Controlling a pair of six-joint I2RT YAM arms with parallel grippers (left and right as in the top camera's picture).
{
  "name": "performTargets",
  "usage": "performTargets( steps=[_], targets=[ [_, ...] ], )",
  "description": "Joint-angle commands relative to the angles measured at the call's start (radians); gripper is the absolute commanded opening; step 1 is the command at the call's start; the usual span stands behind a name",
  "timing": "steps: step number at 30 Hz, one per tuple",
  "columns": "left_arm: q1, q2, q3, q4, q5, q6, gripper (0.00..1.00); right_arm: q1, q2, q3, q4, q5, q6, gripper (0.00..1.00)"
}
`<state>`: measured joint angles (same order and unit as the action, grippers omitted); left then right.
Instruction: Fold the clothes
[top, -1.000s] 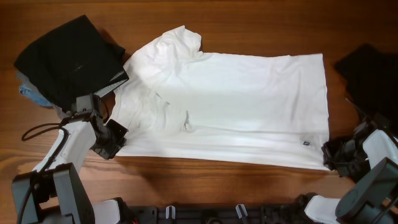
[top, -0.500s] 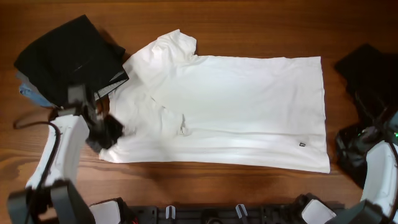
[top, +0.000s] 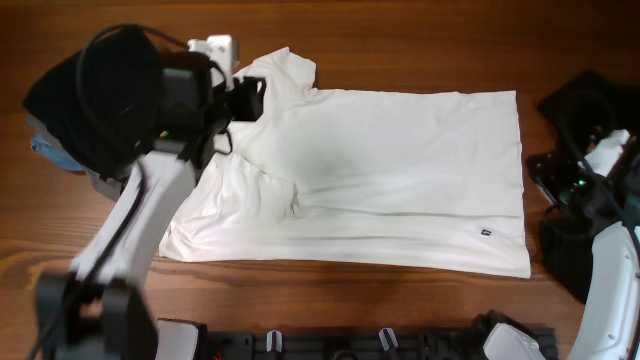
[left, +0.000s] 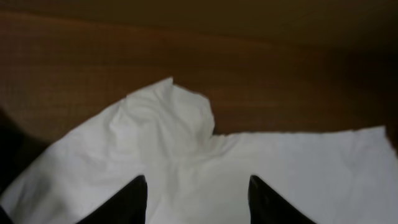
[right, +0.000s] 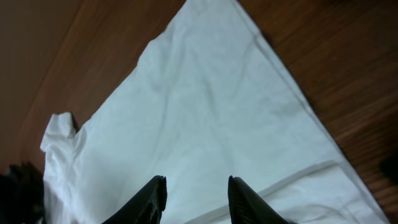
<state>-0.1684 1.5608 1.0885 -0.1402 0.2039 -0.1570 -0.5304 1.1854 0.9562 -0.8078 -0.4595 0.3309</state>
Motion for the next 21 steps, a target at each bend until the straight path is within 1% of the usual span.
performTargets(
  steps=[1, 3, 6, 8, 9, 12, 13, 16, 19, 21],
  targets=[
    [0.000, 0.219, 0.079, 0.068, -0.026, 0.076, 0.52, 0.034, -0.003, 0.010, -0.003, -0.036, -0.016, 0.37],
    [0.000, 0.337, 0.181, 0.059, -0.011, 0.123, 0.54, 0.042, -0.003, 0.010, -0.016, -0.035, -0.014, 0.38],
    [-0.005, 0.480, 0.323, 0.051, -0.011, 0.182, 0.63, 0.041, -0.003, 0.010, -0.018, -0.035, -0.013, 0.38],
    [-0.006, 0.562, 0.401, 0.062, -0.011, 0.189, 0.75, 0.042, -0.003, 0.010, -0.023, -0.035, -0.013, 0.37],
    [-0.006, 0.597, 0.435, 0.071, -0.011, 0.196, 0.80, 0.042, -0.003, 0.010, -0.027, -0.035, -0.014, 0.37],
    [-0.006, 0.687, 0.487, 0.151, -0.015, 0.230, 0.89, 0.042, -0.003, 0.010, -0.048, -0.035, -0.016, 0.38],
    [-0.006, 0.702, 0.487, 0.182, -0.015, 0.232, 0.91, 0.042, -0.003, 0.010, -0.051, -0.034, -0.017, 0.37],
    [-0.008, 0.760, 0.487, 0.267, -0.014, 0.232, 0.89, 0.042, -0.003, 0.010, -0.059, -0.018, -0.016, 0.37],
    [-0.008, 0.811, 0.487, 0.289, -0.014, 0.232, 0.80, 0.042, -0.003, 0.008, -0.073, -0.012, -0.016, 0.37],
    [-0.008, 0.835, 0.487, 0.286, -0.014, 0.232, 0.78, 0.042, -0.003, 0.008, -0.079, -0.008, -0.017, 0.37]
  ],
)
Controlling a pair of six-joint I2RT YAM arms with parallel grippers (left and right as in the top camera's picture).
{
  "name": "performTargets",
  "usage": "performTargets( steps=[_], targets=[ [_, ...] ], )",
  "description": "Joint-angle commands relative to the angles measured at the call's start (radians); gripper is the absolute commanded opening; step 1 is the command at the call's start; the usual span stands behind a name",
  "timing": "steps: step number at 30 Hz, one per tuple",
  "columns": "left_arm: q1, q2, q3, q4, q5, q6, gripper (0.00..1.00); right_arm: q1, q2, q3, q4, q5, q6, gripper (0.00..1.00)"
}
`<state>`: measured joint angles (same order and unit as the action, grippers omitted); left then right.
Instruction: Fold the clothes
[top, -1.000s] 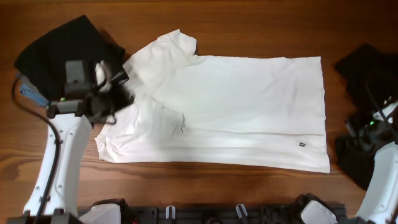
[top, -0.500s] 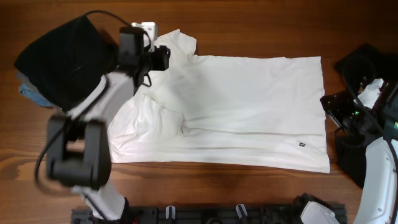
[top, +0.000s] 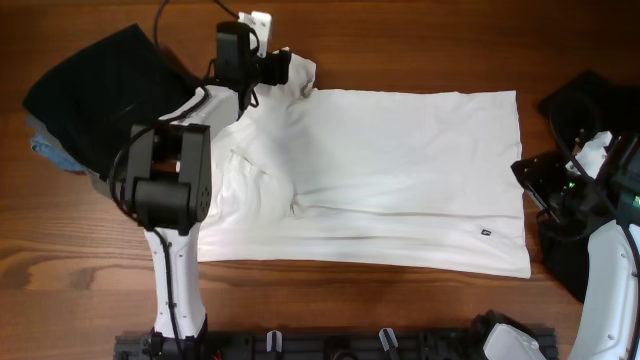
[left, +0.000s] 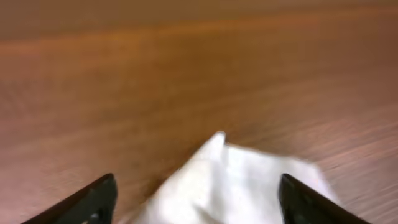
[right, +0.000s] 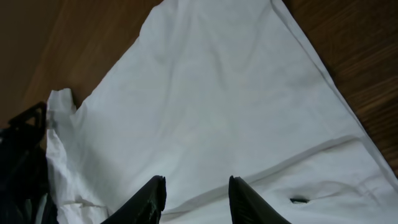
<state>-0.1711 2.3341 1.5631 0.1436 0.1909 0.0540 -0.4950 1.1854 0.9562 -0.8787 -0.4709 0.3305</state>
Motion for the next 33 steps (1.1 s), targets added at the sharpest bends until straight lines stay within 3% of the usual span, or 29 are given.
performTargets(
  steps=[1, 4, 7, 15, 19, 27, 33],
  targets=[
    [-0.006, 0.069, 0.013, 0.000, -0.001, 0.020, 0.73, 0.006, -0.003, 0.008, -0.010, 0.007, -0.017, 0.37],
    [-0.010, 0.065, 0.013, -0.014, -0.001, 0.009, 0.51, 0.006, -0.002, 0.006, -0.009, 0.007, -0.017, 0.37],
    [-0.010, 0.043, 0.013, -0.018, 0.002, -0.047, 0.04, 0.006, -0.003, 0.006, -0.009, 0.007, -0.017, 0.37],
    [-0.009, -0.078, 0.013, -0.053, 0.002, -0.092, 0.05, 0.006, 0.000, 0.006, 0.050, 0.071, -0.034, 0.38],
    [-0.009, -0.155, 0.013, -0.111, -0.004, -0.092, 0.09, 0.019, 0.002, 0.006, 0.179, 0.008, -0.204, 0.38],
    [-0.009, -0.256, 0.013, -0.379, -0.036, -0.092, 0.04, 0.083, 0.098, 0.006, 0.451, 0.006, -0.218, 0.37],
    [-0.010, -0.274, 0.013, -0.583, -0.036, -0.092, 0.04, 0.104, 0.310, 0.007, 0.622, 0.011, -0.215, 0.38]
  ],
)
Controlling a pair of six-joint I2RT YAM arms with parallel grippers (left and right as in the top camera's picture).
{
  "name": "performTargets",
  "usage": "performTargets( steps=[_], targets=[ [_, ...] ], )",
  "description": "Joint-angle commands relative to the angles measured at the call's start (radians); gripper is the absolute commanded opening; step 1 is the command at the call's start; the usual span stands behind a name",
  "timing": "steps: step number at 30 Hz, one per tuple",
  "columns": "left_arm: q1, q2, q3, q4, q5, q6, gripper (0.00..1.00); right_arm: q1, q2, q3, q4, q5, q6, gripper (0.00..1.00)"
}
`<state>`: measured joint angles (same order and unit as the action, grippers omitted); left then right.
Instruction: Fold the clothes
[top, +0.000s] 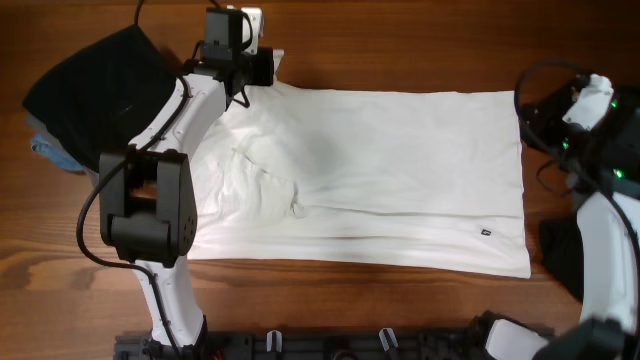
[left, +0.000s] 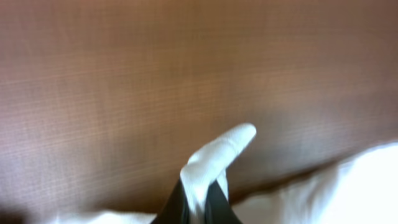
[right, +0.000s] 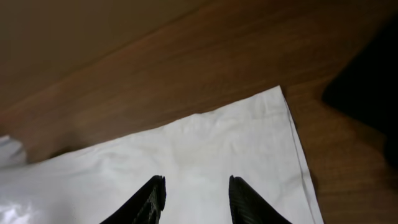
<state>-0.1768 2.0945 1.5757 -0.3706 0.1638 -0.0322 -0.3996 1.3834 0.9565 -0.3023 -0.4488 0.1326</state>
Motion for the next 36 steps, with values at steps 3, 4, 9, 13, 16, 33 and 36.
performTargets(
  steps=[3, 4, 9, 13, 16, 33, 36],
  targets=[
    [-0.005, -0.034, 0.000, -0.190, -0.009, -0.006, 0.04, 0.009, 0.219, 0.007, 0.107, -0.007, -0.017, 0.43],
    [-0.005, -0.034, 0.000, -0.221, -0.009, -0.006, 0.04, 0.009, 0.253, 0.008, 0.123, 0.014, -0.012, 0.43],
    [-0.005, -0.034, 0.000, -0.360, -0.009, -0.027, 0.04, 0.010, 0.414, 0.068, 0.124, 0.068, 0.035, 0.43],
    [-0.005, -0.034, 0.000, -0.424, -0.009, -0.033, 0.04, 0.011, 0.508, 0.198, 0.016, 0.105, 0.079, 0.43],
    [-0.005, -0.034, 0.000, -0.434, -0.009, -0.032, 0.04, 0.011, 0.572, 0.326, -0.064, 0.124, 0.077, 0.44],
    [-0.005, -0.034, 0.000, -0.313, -0.009, -0.032, 0.04, 0.098, 0.771, 0.425, 0.108, 0.249, 0.039, 0.59],
    [-0.005, -0.034, 0.000, -0.314, -0.008, -0.032, 0.04, 0.114, 0.786, 0.425, 0.133, 0.324, 0.031, 0.61]
  ],
)
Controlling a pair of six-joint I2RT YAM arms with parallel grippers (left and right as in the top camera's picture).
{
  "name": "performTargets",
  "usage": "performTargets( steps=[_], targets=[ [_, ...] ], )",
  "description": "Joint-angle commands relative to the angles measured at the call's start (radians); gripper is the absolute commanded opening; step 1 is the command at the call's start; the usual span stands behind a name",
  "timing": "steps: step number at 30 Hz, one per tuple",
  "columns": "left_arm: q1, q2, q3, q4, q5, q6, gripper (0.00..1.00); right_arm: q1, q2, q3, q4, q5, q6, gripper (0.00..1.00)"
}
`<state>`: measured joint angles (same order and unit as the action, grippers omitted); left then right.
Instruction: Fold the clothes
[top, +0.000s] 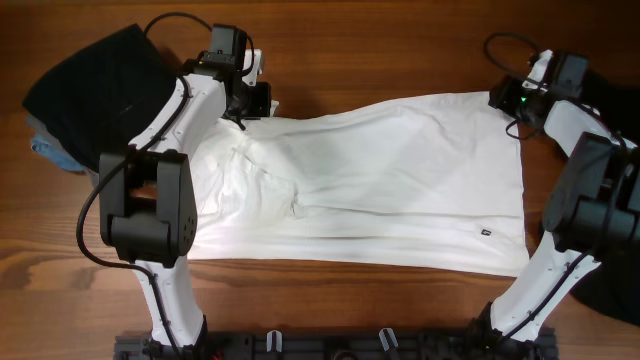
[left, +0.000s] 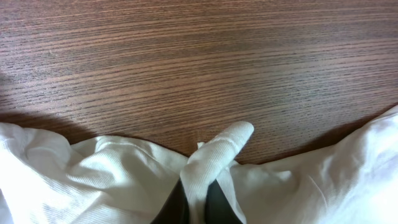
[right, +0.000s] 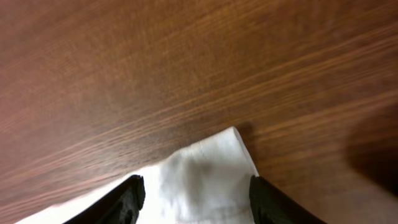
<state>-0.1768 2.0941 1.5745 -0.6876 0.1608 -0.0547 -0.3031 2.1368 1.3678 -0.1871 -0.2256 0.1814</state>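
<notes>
A white T-shirt (top: 380, 170) lies spread on the wooden table, collar end to the left. My left gripper (top: 250, 103) is at its far left corner, shut on a fold of the sleeve (left: 216, 148), which stands up between the dark fingers (left: 176, 202). My right gripper (top: 503, 100) is at the far right hem corner (right: 214, 158). It is open, with one finger (right: 127, 199) on each side of that corner and not closed on it.
A pile of dark clothes (top: 95, 90) with a blue piece (top: 50, 152) under it sits at the far left. More dark cloth (top: 615, 290) lies at the right edge. A black rail (top: 350, 345) runs along the front edge.
The left gripper, still shut on the sleeve, has come nearer, drawing the sleeve in over the shirt's far edge. The right gripper has moved onto the far right hem corner, open.
The left gripper hung open over the sleeve, then stood wide open at the sleeve tip, then was shut on it, and now holds it drawn inward. The right gripper was open beside the shirt's right edge, then at the far right, now astride the hem corner.
</notes>
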Motion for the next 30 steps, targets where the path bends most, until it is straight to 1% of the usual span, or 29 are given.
performTargets(
  steps=[1, 3, 8, 13, 14, 17, 22, 23, 26, 30],
  targets=[
    [-0.005, -0.034, 0.001, 0.003, -0.005, -0.010, 0.04, 0.020, 0.035, 0.014, 0.025, 0.118, -0.019, 0.63],
    [-0.005, -0.034, 0.001, 0.003, -0.006, -0.010, 0.04, 0.022, 0.035, 0.014, 0.047, 0.147, -0.027, 0.64],
    [-0.005, -0.034, 0.001, 0.003, -0.005, -0.010, 0.04, 0.022, 0.039, 0.014, 0.091, 0.167, -0.029, 0.62],
    [-0.005, -0.034, 0.001, 0.004, -0.005, -0.010, 0.04, 0.024, 0.072, 0.014, 0.092, 0.138, -0.029, 0.51],
    [-0.005, -0.034, 0.001, 0.004, -0.006, -0.010, 0.04, 0.025, 0.080, 0.014, 0.090, 0.134, -0.028, 0.51],
    [-0.005, -0.034, 0.001, 0.004, -0.005, -0.010, 0.04, 0.032, 0.097, 0.014, 0.085, 0.124, -0.029, 0.47],
    [-0.005, -0.034, 0.001, 0.005, -0.006, -0.010, 0.04, 0.037, 0.092, 0.014, 0.072, 0.125, -0.050, 0.19],
    [-0.005, -0.034, 0.001, 0.005, -0.006, -0.010, 0.04, 0.035, 0.089, 0.014, 0.069, 0.125, -0.048, 0.12],
    [-0.005, -0.034, 0.001, 0.006, -0.006, -0.010, 0.04, 0.029, 0.064, 0.014, 0.050, 0.125, -0.029, 0.04],
    [-0.004, -0.037, 0.003, 0.031, -0.008, -0.005, 0.04, 0.015, 0.000, 0.014, 0.025, 0.124, 0.006, 0.04]
  ],
)
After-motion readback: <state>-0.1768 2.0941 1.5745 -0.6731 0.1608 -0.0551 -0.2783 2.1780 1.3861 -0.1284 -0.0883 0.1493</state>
